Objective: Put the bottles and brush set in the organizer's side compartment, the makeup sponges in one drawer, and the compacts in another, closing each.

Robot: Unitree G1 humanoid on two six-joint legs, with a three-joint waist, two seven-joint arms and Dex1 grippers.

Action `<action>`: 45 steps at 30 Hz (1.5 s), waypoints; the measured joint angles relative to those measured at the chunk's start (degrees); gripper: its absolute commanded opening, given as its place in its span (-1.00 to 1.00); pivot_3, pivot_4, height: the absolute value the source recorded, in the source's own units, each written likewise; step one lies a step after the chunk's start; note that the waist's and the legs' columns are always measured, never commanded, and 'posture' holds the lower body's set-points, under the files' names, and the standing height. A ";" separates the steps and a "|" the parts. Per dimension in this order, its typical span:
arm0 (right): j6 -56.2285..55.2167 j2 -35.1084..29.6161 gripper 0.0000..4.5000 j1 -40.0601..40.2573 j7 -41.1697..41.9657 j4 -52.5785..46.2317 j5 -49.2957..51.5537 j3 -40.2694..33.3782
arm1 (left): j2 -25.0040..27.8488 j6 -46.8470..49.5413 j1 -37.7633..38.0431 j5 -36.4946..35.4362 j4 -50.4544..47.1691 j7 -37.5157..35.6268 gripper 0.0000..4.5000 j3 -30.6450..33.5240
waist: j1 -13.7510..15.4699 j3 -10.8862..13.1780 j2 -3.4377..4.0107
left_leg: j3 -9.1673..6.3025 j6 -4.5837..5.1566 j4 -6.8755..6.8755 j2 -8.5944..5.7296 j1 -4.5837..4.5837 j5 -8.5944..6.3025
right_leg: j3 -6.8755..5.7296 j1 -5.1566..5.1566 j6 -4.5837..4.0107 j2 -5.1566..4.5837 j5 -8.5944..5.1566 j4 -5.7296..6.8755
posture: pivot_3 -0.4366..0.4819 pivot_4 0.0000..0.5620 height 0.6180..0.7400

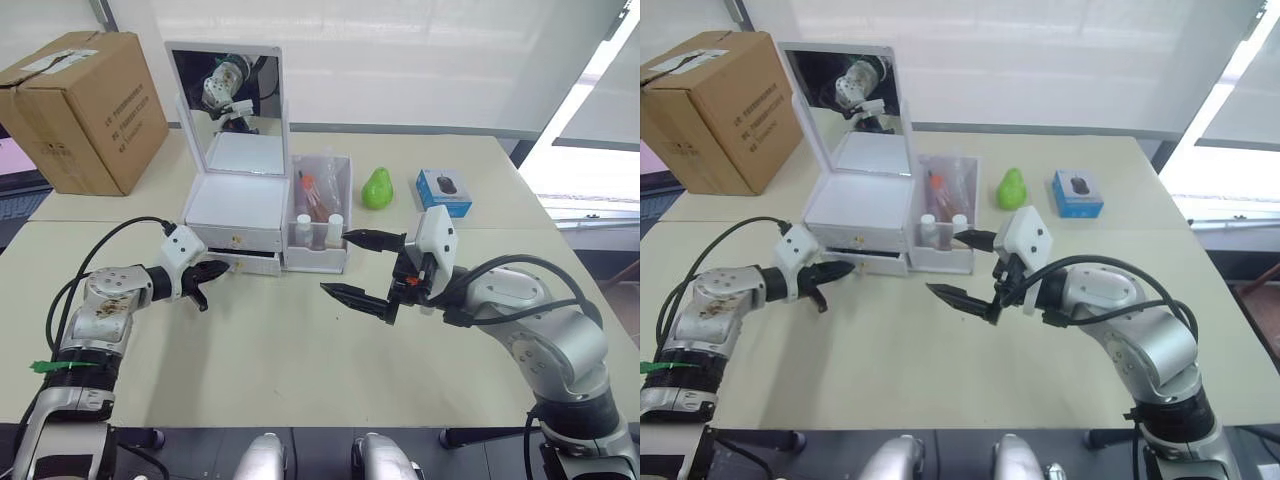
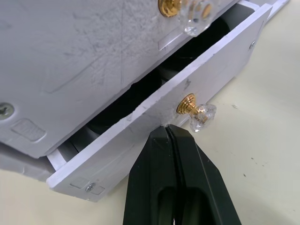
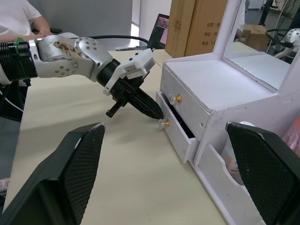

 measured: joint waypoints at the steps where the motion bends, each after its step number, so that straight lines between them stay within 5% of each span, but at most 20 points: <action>1: 0.03 0.00 1.00 0.00 -0.17 -0.08 0.00 -0.11 | -0.25 -0.08 -0.01 0.05 0.34 0.12 -0.99 -0.04 | 0.00 0.00 -0.01 | 0.00 0.00 0.00 0.00 0.00 0.00 | 0.00 0.00 0.00 0.00 0.00 0.00 | -0.05 -0.47 0.83; 16: 0.89 -0.02 1.00 0.68 -0.80 -0.83 0.06 -0.65 | -3.95 -2.36 -3.32 1.92 4.89 2.13 -0.99 -0.74 | 0.66 -0.02 -0.03 | 0.04 0.00 0.12 -0.02 -0.03 0.00 | -0.01 0.04 0.07 -0.04 0.06 0.00 | -0.05 -0.47 0.83; 35: 0.90 -0.23 1.00 0.67 -0.21 -0.73 0.03 -0.73 | -0.37 0.23 -0.33 0.00 -0.50 1.45 -0.99 1.59 | 0.08 -0.01 -0.01 | 0.04 0.00 0.12 0.00 -0.03 0.00 | 0.04 0.01 0.06 -0.01 0.06 0.00 | -0.05 -0.47 0.83; 40: 0.82 -2.49 1.00 2.43 0.95 -0.33 0.05 -4.32 | 3.85 8.11 5.71 -9.40 -10.84 -3.16 -0.99 8.70 | -0.39 0.03 0.06 | 0.05 0.00 0.10 0.07 -0.01 0.00 | 0.05 0.03 0.05 0.00 0.06 -0.04 | -0.05 -0.47 0.83; 45: -0.70 -7.48 1.00 8.73 3.32 2.98 -0.21 -12.02 | 13.65 14.04 15.37 -18.35 -15.30 -11.26 -0.91 21.62 | -0.58 0.12 0.18 | 0.21 0.00 -0.03 0.16 0.07 0.00 | 0.07 0.00 -0.05 -0.01 0.00 -0.09 | -0.05 -0.47 0.83</action>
